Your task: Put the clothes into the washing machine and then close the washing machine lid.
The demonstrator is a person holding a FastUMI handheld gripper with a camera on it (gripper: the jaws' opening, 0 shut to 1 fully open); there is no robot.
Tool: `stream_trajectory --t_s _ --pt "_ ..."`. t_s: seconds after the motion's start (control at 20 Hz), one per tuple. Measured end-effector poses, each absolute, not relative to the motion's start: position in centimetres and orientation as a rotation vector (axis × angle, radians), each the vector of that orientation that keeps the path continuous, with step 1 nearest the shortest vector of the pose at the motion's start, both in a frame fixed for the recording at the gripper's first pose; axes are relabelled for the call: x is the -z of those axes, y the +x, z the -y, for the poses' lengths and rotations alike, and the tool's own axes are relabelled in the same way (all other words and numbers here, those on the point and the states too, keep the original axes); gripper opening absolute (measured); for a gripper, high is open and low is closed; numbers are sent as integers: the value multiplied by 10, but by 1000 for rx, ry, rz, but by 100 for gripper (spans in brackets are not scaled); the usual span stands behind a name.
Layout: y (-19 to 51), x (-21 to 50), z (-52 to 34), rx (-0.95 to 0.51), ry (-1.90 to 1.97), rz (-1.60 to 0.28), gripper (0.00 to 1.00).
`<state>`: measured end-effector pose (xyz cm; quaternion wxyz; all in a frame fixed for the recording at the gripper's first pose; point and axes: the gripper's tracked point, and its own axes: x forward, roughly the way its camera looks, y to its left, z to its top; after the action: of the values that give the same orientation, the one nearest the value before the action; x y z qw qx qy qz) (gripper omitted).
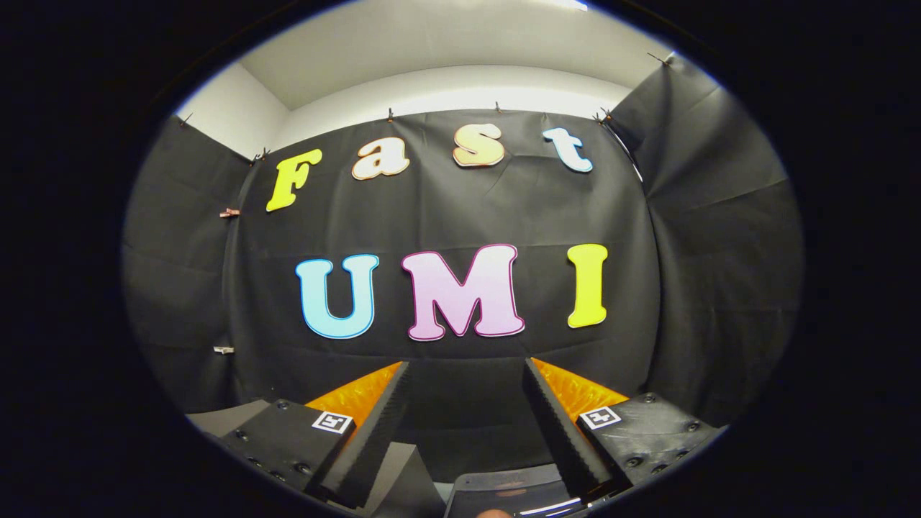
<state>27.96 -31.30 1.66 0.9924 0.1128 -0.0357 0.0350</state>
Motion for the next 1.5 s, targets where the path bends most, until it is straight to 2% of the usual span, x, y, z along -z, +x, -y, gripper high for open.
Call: stream_trajectory --t_s 0.65,1.5 --pt "253 -14 297 -24 188 42 99" --pt "239 -3 286 -37 162 -13 98"
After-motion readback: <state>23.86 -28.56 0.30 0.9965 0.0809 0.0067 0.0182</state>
